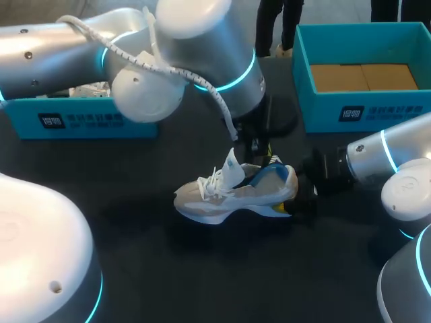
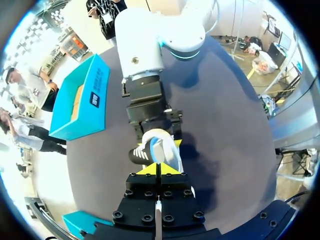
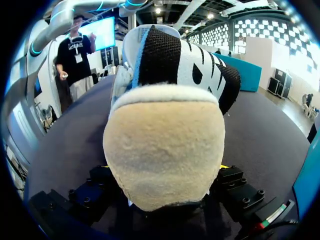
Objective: Take the shoe out of the shoebox, open the shoe tongue, remove and reinsert the insole, then place the shoe into the shoebox
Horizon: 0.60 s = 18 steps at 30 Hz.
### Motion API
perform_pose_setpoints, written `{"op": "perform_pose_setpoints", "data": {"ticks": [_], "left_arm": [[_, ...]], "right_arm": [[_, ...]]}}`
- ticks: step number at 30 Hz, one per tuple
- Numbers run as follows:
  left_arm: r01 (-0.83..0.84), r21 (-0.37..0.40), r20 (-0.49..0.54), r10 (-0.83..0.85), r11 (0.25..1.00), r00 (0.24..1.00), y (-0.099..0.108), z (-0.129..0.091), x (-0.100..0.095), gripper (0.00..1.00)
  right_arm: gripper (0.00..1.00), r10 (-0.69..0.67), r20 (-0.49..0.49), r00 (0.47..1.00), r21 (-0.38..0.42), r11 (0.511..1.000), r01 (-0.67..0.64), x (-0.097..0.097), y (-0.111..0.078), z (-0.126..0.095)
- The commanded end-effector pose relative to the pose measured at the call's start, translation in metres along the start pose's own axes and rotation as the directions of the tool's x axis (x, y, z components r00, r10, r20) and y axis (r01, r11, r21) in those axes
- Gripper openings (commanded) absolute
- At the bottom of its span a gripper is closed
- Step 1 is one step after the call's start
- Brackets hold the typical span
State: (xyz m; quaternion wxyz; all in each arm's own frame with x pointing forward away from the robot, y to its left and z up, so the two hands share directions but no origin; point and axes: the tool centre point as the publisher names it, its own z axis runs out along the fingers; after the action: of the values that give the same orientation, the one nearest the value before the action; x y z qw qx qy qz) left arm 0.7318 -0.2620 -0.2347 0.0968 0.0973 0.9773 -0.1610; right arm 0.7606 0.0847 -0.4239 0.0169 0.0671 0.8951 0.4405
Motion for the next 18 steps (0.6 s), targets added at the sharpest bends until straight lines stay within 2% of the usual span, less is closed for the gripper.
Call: {"op": "perform_pose_setpoints", "data": {"ticks": [1,7,11,18], "left_arm": [[0.000,-0.017,0.067,0.001,1.000,0.998,0.0006,-0.0138,0.0103,0.00],[-0.001,-0.020,0.085,0.003,1.000,0.996,0.0012,-0.0152,0.0116,0.00],[-0.003,-0.041,0.143,0.009,0.999,0.990,0.0023,-0.0129,0.0127,0.00],[0.008,-0.039,0.149,-0.002,0.999,0.989,0.0028,-0.0088,0.0118,0.00]], "right_arm": [[0.00,0.001,0.002,1.000,0.003,1.000,-0.001,0.0004,-0.0005,0.0027],[0.00,0.001,0.002,1.000,0.003,1.000,-0.001,0.0004,-0.0005,0.0027],[0.00,0.001,0.002,1.000,0.003,1.000,-0.001,0.0004,-0.0005,0.0027],[0.00,0.001,0.002,1.000,0.003,1.000,-0.001,0.0004,-0.0005,0.0027]]}}
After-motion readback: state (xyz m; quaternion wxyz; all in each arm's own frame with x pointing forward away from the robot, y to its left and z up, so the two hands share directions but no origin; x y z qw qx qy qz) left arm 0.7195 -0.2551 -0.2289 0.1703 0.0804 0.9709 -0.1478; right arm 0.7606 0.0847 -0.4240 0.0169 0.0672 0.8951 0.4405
